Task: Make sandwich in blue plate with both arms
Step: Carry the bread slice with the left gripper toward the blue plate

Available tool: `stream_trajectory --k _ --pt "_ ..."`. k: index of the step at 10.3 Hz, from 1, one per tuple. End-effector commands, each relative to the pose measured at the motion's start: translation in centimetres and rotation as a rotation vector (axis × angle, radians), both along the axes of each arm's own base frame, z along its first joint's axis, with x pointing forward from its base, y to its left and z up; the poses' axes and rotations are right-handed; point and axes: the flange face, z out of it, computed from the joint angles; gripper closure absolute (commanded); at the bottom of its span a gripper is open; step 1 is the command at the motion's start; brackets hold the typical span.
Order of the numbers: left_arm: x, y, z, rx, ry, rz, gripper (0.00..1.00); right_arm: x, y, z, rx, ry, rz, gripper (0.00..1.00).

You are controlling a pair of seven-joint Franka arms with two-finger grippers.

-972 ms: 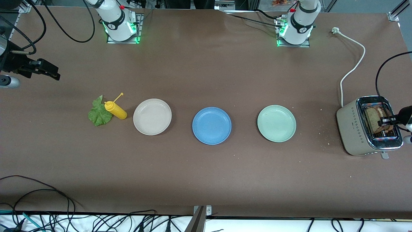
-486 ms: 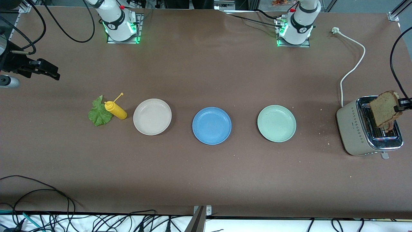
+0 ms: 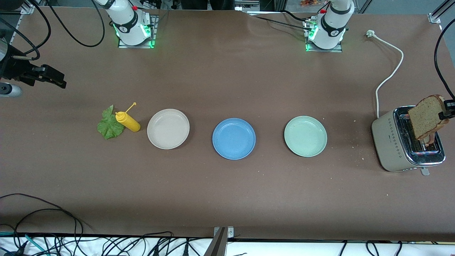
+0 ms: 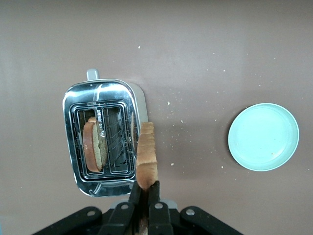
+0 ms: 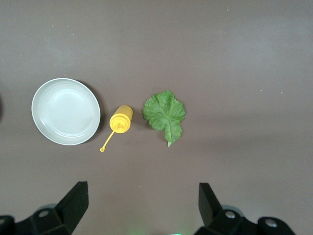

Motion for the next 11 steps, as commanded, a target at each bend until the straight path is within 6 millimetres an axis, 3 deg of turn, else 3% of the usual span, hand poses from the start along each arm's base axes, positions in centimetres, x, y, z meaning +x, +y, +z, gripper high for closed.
stream_trajectory --k 1,2,3,5,7,10,11 --pt "0.5 -3.6 1.0 -0.030 -0.008 -0.070 1.00 -0.2 0.0 0.7 0.003 0.002 -0.004 0.00" --pt "1.0 -5.6 0.9 -0.036 -0.014 -0.098 1.00 -0.2 0.1 0.7 0.003 0.002 -0.002 0.00" --pt "1.1 -10.0 1.1 -0.025 -0.020 -0.145 1.00 -0.2 0.1 0.7 0.003 0.002 -0.002 0.00" --pt "0.5 -14.7 1.4 -0.025 -0.021 -0.110 1.00 -0.2 0.1 0.7 0.003 0.002 -0.002 0.00" --pt "0.3 -18.9 -1.3 -0.130 0.019 -0.029 1.00 -0.2 0.1 0.7 0.003 0.004 -0.002 0.00" --pt "0.9 -24.0 -7.7 -0.250 0.035 0.052 1.00 -0.2 0.1 0.7 0.003 0.003 -0.007 0.00" --pt "0.8 -27.3 -9.6 -0.267 0.056 0.043 1.00 -0.2 0.1 0.7 0.003 0.003 -0.007 0.00"
